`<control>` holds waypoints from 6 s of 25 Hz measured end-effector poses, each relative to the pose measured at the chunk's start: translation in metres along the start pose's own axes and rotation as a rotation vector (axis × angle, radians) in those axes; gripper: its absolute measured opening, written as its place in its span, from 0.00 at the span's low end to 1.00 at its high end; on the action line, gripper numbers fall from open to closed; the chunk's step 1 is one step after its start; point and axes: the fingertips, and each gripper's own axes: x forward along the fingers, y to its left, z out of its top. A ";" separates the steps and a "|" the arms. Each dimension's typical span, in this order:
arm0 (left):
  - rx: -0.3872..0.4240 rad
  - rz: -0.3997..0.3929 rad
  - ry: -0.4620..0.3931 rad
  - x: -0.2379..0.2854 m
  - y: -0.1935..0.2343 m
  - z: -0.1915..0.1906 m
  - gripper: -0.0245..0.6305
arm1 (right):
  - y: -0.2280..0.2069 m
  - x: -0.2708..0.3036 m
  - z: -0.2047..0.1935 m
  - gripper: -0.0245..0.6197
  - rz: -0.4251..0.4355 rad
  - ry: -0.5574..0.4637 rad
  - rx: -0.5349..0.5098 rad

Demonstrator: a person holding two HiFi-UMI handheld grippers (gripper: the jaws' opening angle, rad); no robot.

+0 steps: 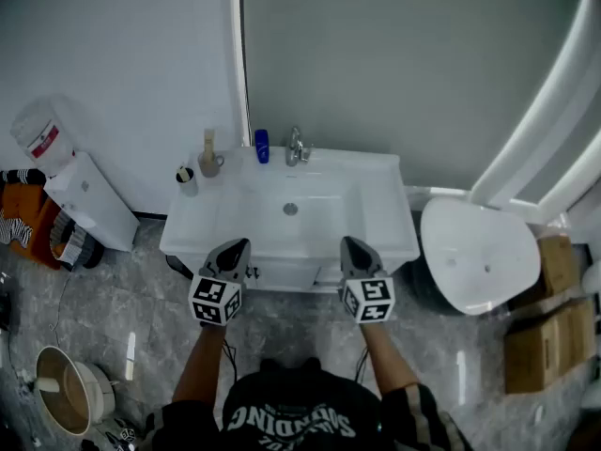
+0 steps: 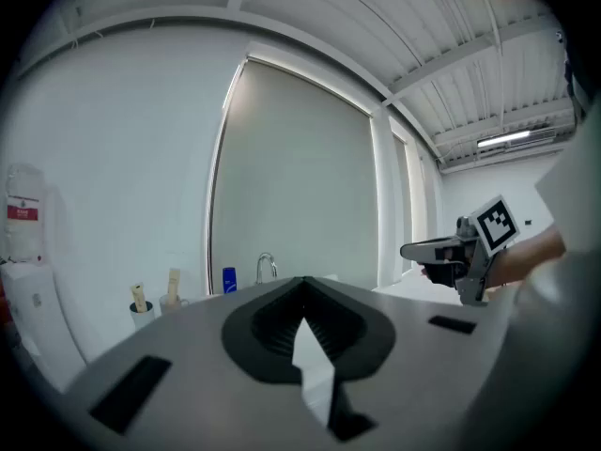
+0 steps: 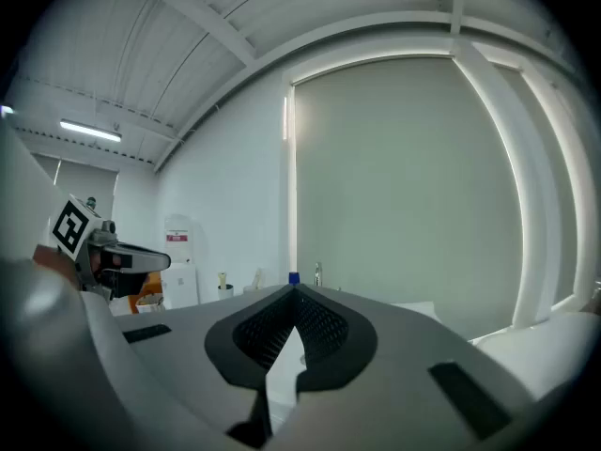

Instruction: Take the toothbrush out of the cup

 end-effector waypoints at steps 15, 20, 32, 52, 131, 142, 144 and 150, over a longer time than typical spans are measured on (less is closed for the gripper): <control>-0.008 0.014 0.005 0.002 -0.008 -0.009 0.04 | 0.002 -0.005 0.002 0.03 0.077 -0.035 -0.010; -0.019 0.025 -0.007 0.004 -0.013 -0.011 0.04 | -0.009 -0.004 -0.012 0.03 0.078 -0.027 0.002; -0.057 0.083 -0.008 0.015 -0.028 -0.023 0.04 | -0.024 0.007 -0.032 0.03 0.151 0.006 0.017; -0.071 0.041 0.008 0.110 0.158 -0.020 0.04 | 0.051 0.209 0.004 0.03 0.182 0.047 -0.012; -0.231 0.279 0.076 0.066 0.420 -0.085 0.04 | 0.323 0.462 0.071 0.15 0.678 0.143 -0.035; -0.218 0.295 0.083 0.065 0.429 -0.084 0.04 | 0.315 0.427 0.044 0.15 0.737 0.259 0.134; -0.221 0.304 0.088 0.061 0.430 -0.087 0.04 | 0.322 0.423 0.025 0.15 0.753 0.309 0.151; -0.242 0.329 0.105 0.048 0.433 -0.099 0.04 | 0.348 0.420 -0.040 0.15 0.806 0.508 0.249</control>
